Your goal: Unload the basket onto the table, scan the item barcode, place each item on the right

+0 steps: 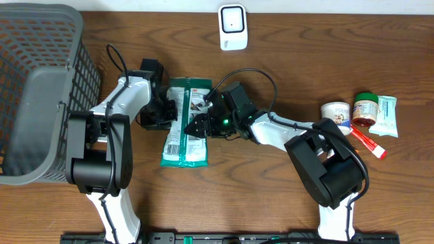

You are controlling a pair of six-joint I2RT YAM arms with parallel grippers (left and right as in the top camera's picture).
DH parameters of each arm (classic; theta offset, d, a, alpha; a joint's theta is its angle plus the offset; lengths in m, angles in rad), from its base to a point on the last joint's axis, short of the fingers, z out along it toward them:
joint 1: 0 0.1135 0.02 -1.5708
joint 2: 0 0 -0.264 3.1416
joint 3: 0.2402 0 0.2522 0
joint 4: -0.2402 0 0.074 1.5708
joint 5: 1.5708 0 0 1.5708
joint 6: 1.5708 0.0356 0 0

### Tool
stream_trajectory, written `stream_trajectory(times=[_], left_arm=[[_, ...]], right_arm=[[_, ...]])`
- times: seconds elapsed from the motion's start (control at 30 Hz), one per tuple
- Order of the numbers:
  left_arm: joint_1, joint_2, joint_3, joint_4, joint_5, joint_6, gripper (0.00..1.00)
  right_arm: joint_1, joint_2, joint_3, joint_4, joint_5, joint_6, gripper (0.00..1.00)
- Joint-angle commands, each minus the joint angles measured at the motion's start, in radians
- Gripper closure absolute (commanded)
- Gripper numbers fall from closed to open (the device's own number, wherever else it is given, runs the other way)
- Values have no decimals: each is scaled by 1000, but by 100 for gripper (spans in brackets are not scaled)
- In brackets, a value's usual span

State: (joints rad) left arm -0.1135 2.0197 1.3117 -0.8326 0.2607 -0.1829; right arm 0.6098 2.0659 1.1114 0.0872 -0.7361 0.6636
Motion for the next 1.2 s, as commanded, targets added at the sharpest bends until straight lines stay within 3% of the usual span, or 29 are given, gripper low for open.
stream_trajectory(times=[0.0,0.1,0.27,0.47,0.83,1.03,1.17], left_arm=[[-11,45,-45,5,19,5,93],[-11,45,-45,7,20,5,92],[-10,45,-45,9,20,5,92],[-11,45,-45,17,20,5,93],[-11,45,-45,17,20,5,93],[-12,45,-45,20,20,5,93],[-12,45,-45,20,21,5,92]], right_arm=[[7,27,-15,24,64,-2,24],[7,27,-15,30,87,18,29],[14,29,-15,37,92,29,52],[41,29,-15,64,43,39,61],[48,29,-15,198,41,50,59],[66,29,-15,184,58,38,58],[73,29,-15,108,85,38,64]])
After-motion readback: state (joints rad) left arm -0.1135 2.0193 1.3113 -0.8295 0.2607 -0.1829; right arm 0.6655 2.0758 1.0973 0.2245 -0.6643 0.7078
